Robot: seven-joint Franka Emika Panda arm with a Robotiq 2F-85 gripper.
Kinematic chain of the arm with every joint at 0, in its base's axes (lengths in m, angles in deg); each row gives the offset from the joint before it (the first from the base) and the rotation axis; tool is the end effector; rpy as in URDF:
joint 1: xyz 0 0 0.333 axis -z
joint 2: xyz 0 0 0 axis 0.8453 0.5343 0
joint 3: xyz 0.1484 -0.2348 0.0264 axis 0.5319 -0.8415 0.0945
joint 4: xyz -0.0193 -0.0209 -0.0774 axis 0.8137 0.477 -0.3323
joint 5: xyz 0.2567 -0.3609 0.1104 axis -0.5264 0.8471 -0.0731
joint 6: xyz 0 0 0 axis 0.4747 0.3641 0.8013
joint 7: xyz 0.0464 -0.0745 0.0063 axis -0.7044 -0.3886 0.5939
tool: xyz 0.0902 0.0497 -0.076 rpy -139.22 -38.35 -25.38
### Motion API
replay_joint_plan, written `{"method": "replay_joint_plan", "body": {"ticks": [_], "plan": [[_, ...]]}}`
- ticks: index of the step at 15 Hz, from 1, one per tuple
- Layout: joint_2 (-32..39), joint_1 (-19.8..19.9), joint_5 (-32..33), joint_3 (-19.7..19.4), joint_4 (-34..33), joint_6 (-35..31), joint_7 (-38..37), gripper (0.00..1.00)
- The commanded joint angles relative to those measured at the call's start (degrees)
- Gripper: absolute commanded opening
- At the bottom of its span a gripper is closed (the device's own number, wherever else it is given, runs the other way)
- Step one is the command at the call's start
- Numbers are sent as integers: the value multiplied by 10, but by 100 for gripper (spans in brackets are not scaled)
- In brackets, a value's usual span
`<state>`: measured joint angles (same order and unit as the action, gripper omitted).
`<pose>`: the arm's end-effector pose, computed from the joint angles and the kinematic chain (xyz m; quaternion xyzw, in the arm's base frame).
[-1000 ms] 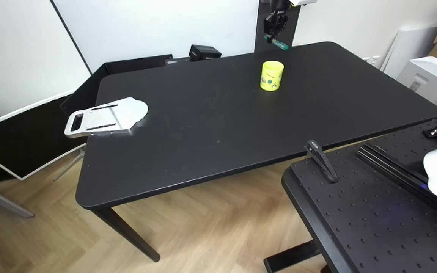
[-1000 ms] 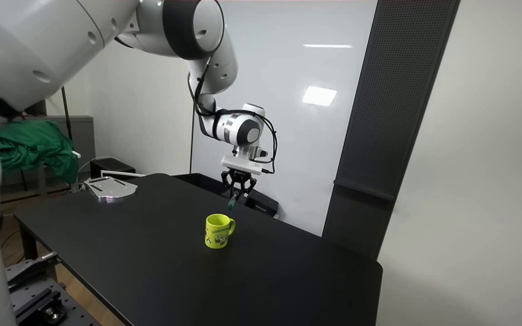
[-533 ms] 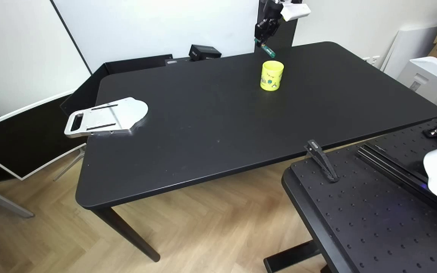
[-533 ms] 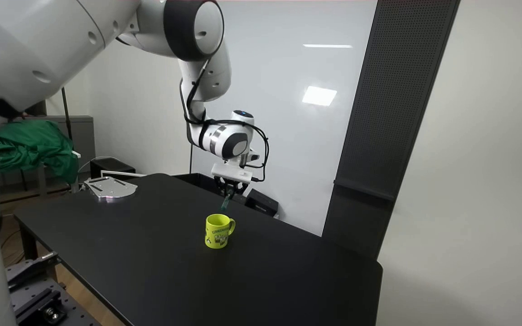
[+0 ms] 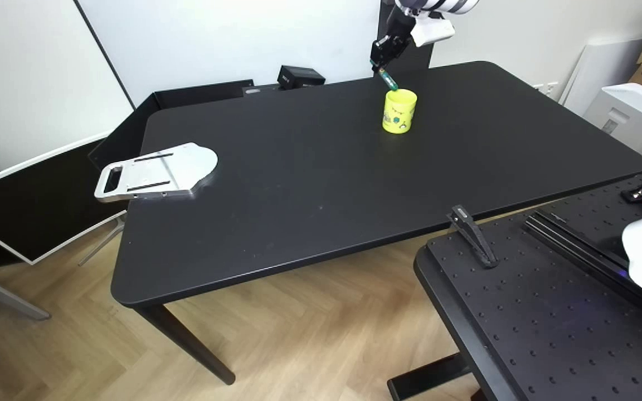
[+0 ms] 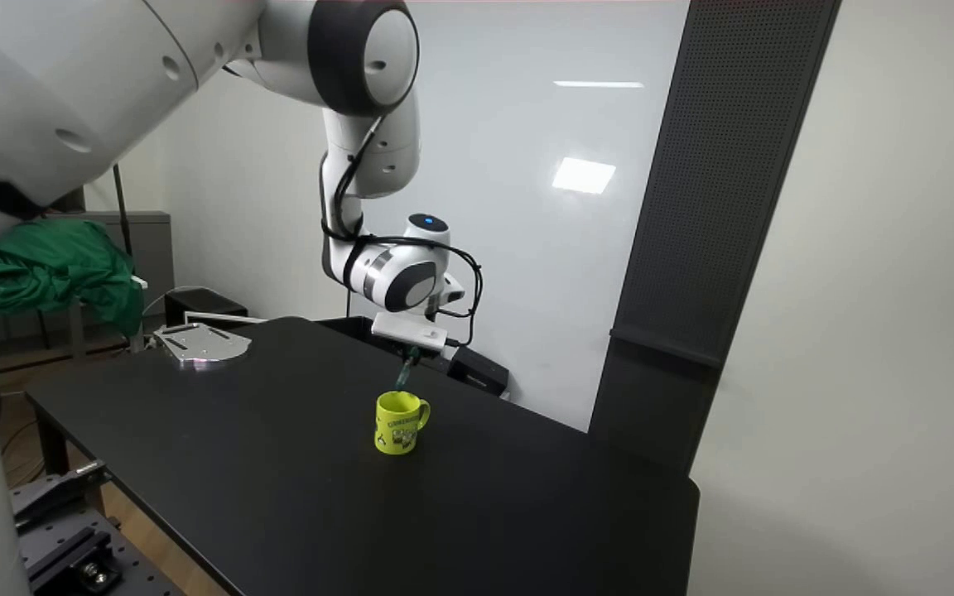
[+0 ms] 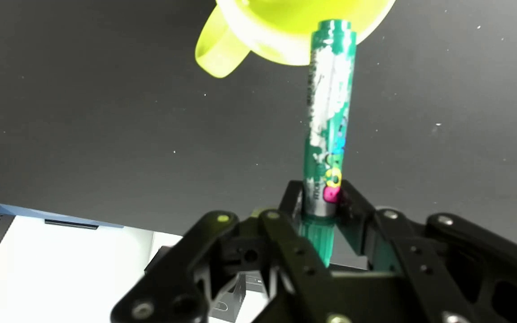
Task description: Put the green marker inside the yellow mug
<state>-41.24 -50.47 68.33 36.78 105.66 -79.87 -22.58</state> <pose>0.6695 0.1167 0.0592 -0.9603 -0.1843 -0.1906 0.0872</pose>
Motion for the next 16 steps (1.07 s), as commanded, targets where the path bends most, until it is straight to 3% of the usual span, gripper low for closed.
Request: {"method": "replay_joint_plan", "body": {"ticks": [1,13,14,16], "plan": [[-6,35,7,29,36,-38,-7,6],[-2,80,32,43,92,-76,-19,6],[-2,80,33,41,93,-75,-20,49],[-2,80,39,38,94,-73,-23,56]]}}
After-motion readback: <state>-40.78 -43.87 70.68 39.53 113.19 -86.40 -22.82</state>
